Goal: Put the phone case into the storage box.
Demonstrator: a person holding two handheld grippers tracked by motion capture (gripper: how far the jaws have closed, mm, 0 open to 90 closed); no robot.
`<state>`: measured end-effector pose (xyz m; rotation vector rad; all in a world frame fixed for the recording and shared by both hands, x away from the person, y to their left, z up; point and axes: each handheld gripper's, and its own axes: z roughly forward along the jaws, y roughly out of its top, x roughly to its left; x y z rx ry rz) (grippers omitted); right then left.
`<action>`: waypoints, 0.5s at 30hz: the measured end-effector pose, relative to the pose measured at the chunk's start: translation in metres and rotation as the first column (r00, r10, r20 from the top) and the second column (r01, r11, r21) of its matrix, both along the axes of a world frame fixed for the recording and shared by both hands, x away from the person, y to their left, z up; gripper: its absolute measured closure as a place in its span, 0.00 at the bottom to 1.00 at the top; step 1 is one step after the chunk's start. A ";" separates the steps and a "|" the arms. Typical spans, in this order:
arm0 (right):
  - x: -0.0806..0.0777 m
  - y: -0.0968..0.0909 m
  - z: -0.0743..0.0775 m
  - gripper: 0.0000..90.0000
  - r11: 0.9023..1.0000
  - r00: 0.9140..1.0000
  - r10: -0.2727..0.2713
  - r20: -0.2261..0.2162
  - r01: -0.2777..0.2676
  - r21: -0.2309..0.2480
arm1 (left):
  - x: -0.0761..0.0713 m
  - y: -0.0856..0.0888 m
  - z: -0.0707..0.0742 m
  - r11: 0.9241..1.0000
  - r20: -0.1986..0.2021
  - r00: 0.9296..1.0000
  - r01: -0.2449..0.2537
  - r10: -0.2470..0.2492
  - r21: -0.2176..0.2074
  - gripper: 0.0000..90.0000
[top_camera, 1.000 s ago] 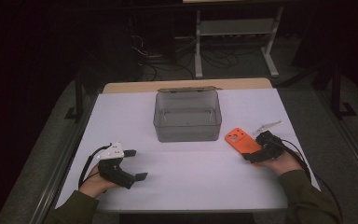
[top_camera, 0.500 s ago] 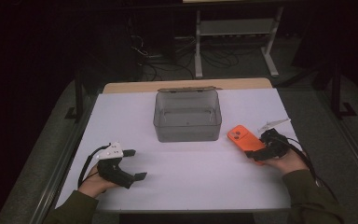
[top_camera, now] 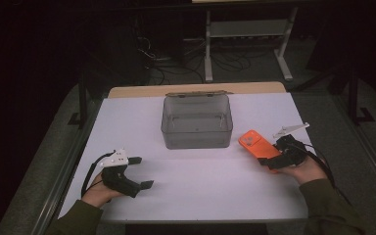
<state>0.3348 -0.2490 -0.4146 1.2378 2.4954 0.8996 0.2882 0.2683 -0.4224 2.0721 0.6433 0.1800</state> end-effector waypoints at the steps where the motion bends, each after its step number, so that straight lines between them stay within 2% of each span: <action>1: -0.001 0.000 0.000 0.18 1.000 1.000 0.001 0.000 -0.001 -0.002 | 0.000 0.000 0.000 1.000 0.000 1.000 0.001 -0.001 0.001 0.00; 7: -0.005 0.003 0.004 0.18 1.000 1.000 0.007 0.006 -0.007 0.004 | 0.000 0.000 0.000 1.000 -0.001 1.000 0.001 -0.001 0.001 0.00; 15: -0.018 0.002 0.006 0.18 1.000 1.000 0.020 0.016 -0.021 0.022 | -0.001 -0.001 0.000 1.000 0.000 1.000 0.004 -0.004 0.001 0.00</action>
